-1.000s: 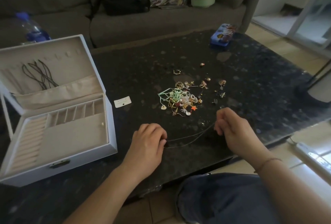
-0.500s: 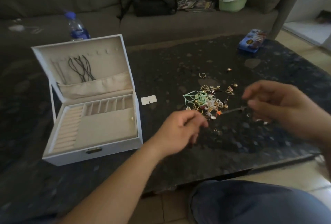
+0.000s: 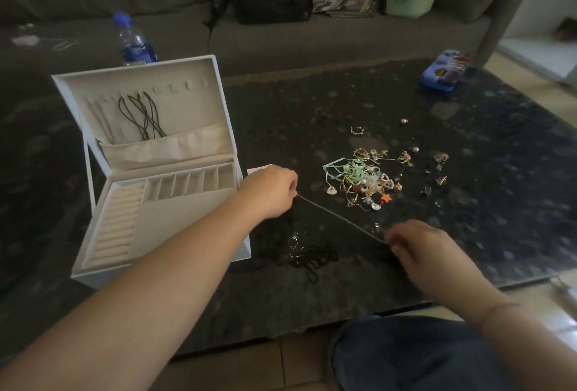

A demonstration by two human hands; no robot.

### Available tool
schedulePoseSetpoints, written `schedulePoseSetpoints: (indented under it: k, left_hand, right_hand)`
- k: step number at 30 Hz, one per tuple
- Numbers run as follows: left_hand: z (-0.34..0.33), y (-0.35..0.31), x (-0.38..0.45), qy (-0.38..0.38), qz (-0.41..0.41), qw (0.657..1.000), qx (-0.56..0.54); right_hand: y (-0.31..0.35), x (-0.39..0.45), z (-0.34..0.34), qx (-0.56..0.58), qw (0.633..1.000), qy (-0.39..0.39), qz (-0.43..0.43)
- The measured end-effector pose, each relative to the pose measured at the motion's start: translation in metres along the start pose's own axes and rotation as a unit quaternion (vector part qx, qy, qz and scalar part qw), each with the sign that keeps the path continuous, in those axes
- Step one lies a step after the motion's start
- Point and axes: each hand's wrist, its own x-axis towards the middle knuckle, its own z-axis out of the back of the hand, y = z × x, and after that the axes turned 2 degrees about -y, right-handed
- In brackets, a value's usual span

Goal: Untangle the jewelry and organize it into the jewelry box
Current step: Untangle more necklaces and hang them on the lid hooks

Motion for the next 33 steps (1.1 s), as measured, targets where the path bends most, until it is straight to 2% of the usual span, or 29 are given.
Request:
schedulePoseSetpoints:
  k: [5,8,11,13,17,22,25,27,29,33]
  left_hand:
    - [0.0,-0.005,-0.019,-0.067,-0.108,0.983,0.133]
    - [-0.003,-0.011,-0.053,-0.083,-0.159,0.977,0.114]
    - [-0.013,-0.014,-0.095,-0.109,-0.187,0.974,0.07]
    - [-0.027,-0.015,-0.115,-0.111,-0.174,0.977,0.045]
    - [-0.056,-0.015,-0.131,-0.147,-0.134,0.98,0.003]
    - [-0.073,-0.011,-0.129,-0.196,-0.099,0.971,-0.095]
    - [-0.077,-0.009,-0.131,-0.194,-0.089,0.969,-0.125]
    - [-0.077,-0.009,-0.133,-0.195,-0.087,0.968,-0.133]
    - [-0.076,-0.011,-0.135,-0.202,-0.092,0.964,-0.145]
    - [-0.073,-0.01,-0.138,-0.191,-0.049,0.957,-0.215]
  right_hand:
    - [-0.003,-0.006,-0.013,-0.153,0.982,-0.094,0.054]
    - [0.01,-0.006,-0.011,-0.191,0.966,-0.14,0.106]
    - [0.036,0.0,-0.017,-0.124,0.977,-0.102,0.139]
    - [0.054,0.004,-0.026,-0.074,0.989,-0.056,0.116]
    - [0.069,0.01,-0.038,-0.029,0.998,-0.028,0.044]
    - [0.072,0.008,-0.036,-0.001,0.999,-0.03,0.036]
    - [0.066,0.008,-0.021,0.1,0.994,0.023,-0.028]
    - [0.06,0.01,-0.009,0.187,0.978,0.039,-0.08]
    - [0.054,0.011,-0.003,0.296,0.947,0.027,-0.121]
    - [0.044,0.009,0.006,0.551,0.814,0.015,-0.182]
